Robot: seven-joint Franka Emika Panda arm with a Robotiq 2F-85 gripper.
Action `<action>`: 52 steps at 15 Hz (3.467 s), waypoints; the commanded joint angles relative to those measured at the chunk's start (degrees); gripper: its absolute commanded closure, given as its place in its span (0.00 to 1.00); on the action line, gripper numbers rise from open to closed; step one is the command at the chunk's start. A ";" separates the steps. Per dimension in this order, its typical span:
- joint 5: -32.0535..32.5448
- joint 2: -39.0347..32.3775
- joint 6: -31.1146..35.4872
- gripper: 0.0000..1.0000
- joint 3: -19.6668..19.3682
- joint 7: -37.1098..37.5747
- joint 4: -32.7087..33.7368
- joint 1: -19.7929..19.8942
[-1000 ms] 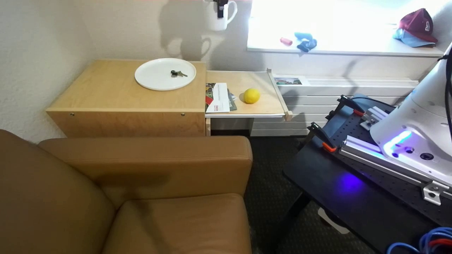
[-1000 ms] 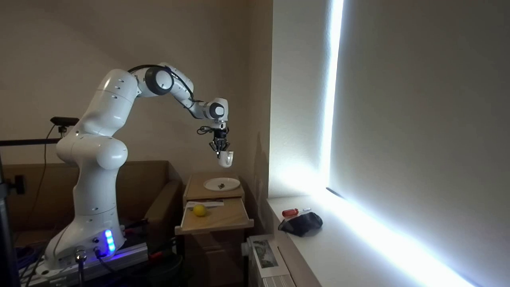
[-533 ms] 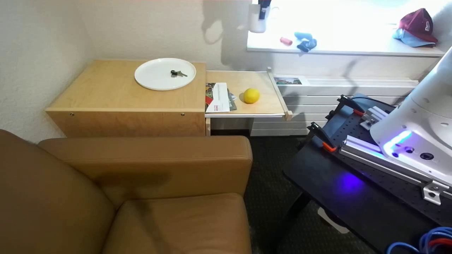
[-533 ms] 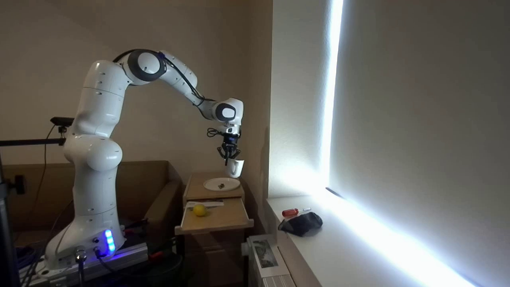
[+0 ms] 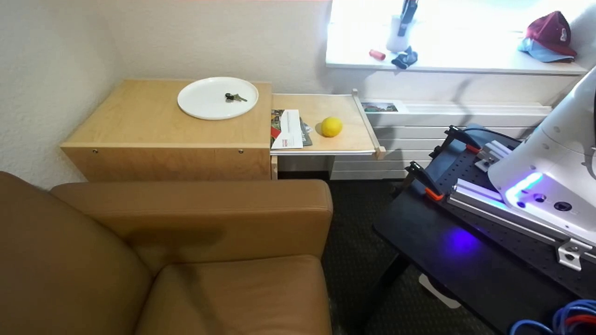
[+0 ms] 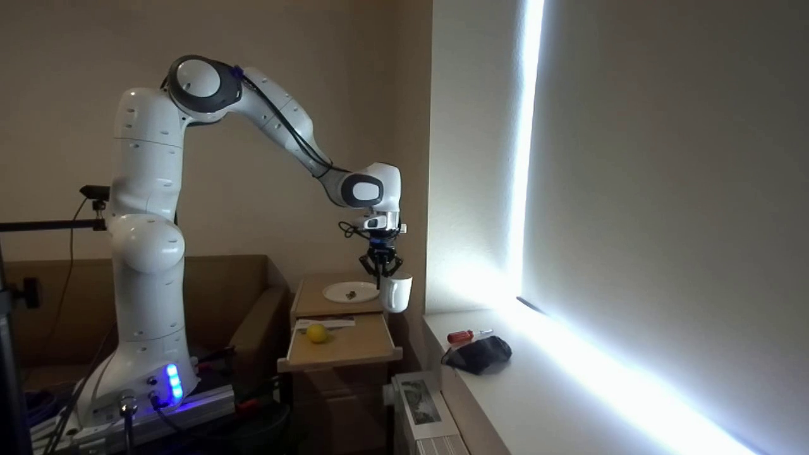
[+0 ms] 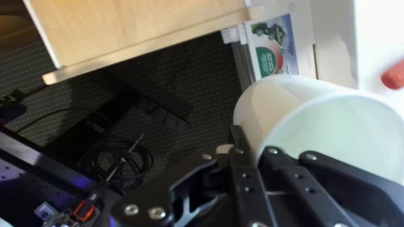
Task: Move the cup to the window sill
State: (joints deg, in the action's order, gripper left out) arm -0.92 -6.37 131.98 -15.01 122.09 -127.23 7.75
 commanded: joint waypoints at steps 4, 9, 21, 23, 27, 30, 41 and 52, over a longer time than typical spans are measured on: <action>3.68 -2.66 9.00 0.99 -0.92 9.91 0.15 1.32; 4.54 -4.60 10.03 0.99 -0.62 11.66 0.53 0.44; -28.06 -36.57 -4.45 0.99 -20.70 27.09 39.52 -11.98; -33.31 -40.67 -8.72 0.99 -23.49 27.04 44.23 -12.57; -45.14 -49.29 -14.00 0.99 -31.22 27.04 50.03 -14.89; -53.00 -54.71 -13.43 0.99 -36.58 27.04 50.83 -17.74; -67.47 -65.88 -22.13 0.64 -51.91 27.08 51.87 -24.92; -65.27 -61.45 -26.65 0.00 -59.84 26.93 52.04 -28.08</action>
State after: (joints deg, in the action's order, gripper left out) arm -67.98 -70.60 108.51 -73.02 149.18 -74.82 -19.91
